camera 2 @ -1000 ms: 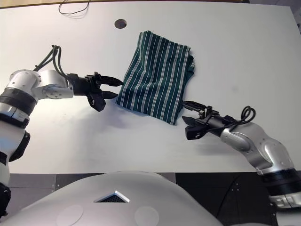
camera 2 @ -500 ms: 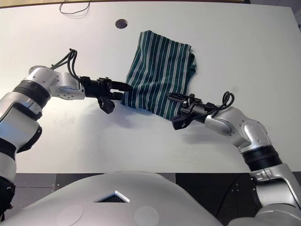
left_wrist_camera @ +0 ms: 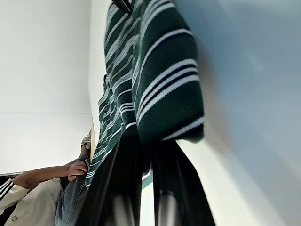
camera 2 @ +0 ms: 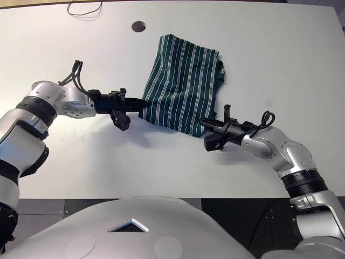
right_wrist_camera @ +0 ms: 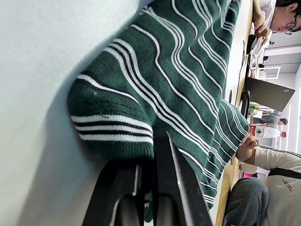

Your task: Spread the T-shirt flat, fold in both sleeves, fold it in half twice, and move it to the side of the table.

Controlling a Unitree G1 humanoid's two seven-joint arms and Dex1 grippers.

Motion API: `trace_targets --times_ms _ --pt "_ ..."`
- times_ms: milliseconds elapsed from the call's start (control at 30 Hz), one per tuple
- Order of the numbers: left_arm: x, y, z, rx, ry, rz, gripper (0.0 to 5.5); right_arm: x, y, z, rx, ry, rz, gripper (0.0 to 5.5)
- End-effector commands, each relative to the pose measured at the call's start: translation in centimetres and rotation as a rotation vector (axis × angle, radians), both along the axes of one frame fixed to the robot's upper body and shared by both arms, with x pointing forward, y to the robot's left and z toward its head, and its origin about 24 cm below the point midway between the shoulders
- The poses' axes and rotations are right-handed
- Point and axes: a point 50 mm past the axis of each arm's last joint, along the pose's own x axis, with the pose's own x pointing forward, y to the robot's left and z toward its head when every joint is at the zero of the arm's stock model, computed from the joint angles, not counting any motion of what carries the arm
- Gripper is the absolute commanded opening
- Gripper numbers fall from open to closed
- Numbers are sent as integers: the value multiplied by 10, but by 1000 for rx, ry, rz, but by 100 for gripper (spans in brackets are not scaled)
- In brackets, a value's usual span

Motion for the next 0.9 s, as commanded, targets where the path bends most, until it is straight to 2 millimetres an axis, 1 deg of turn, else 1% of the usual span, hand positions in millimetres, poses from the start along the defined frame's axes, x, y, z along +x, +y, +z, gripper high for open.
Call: trace_targets --times_ms 33,100,133,167,267,333,400,467,533,633,700,800,900 --pt "-32 8 -33 65 144 -20 12 6 5 0 18 -20 -1 10" --pt "-37 8 -34 37 160 -16 12 3 6 1 35 -16 6 10" --pt "-40 9 -35 22 165 -13 12 -2 8 1 56 1 18 10" --pt "-43 10 -35 10 168 -6 12 -8 8 2 79 22 31 10" --pt "-57 21 -43 -7 191 41 11 -34 7 8 177 126 50 10" --pt "-69 27 -48 -24 213 79 11 -45 5 13 236 174 35 10" --pt "-82 31 -50 -76 234 133 11 -53 -2 14 251 211 -12 10" --pt "-100 40 -50 -120 256 205 11 -65 -14 14 250 258 -77 10" --pt "-119 45 -49 -137 282 252 11 -73 -20 15 263 280 -115 10" --pt "-145 47 -44 -149 343 302 11 -72 -22 15 286 273 -151 10" --pt "-153 42 -37 -167 377 315 11 -70 -21 13 297 266 -167 10" --pt "-157 30 -24 -216 413 318 11 -65 -21 12 312 250 -186 10" --pt "-145 16 -14 -288 417 362 11 -53 -25 19 362 193 -234 10"
